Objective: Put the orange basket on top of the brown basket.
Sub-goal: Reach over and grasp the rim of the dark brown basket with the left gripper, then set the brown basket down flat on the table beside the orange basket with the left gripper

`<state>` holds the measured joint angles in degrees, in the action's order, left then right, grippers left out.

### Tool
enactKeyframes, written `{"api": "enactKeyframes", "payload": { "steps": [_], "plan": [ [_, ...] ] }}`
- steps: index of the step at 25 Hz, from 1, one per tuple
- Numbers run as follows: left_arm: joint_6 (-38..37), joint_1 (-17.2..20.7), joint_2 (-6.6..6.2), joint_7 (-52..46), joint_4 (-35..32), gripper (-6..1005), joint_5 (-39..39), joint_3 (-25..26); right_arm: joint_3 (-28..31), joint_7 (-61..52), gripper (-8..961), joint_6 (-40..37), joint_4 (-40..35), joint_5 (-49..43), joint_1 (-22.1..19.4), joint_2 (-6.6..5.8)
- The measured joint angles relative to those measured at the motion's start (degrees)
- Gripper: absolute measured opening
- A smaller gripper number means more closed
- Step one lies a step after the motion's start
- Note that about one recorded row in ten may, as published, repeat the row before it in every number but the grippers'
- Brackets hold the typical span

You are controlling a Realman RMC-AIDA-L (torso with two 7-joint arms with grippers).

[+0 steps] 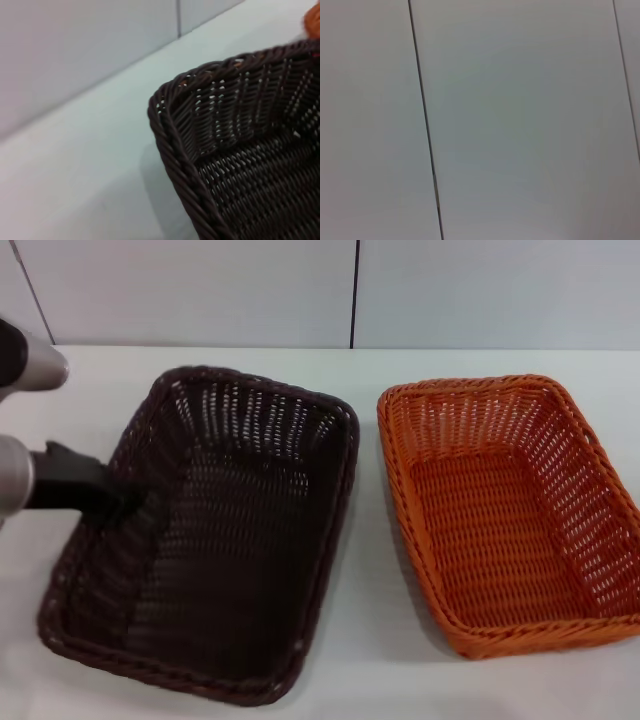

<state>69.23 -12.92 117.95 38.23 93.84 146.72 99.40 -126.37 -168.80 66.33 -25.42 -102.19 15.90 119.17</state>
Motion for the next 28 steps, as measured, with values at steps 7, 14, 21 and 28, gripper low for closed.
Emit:
{"api": "enactKeyframes", "payload": {
  "steps": [7,14,21,28],
  "plan": [
    [14.5,-7.2,-0.17,21.3,0.8,254,-11.9,12.4,-0.1,0.1,796,1.0,-0.2,0.0,-0.2,-0.08],
    [19.5,-14.8,-0.29,29.0,-5.7,223,-13.0,14.1,-0.4,0.1,794,2.2,-0.9,-0.1,-0.3,-0.01],
    [18.3,-21.6,-0.32,36.8,-16.7,201,-12.7,18.0,-0.7,0.1,793,2.3,-1.4,-0.2,-0.3,0.01],
    [11.7,-24.3,-0.22,43.6,-24.2,189,-13.0,18.3,-1.0,0.2,791,2.3,-1.8,-0.4,-0.1,0.01]
  ]
}}
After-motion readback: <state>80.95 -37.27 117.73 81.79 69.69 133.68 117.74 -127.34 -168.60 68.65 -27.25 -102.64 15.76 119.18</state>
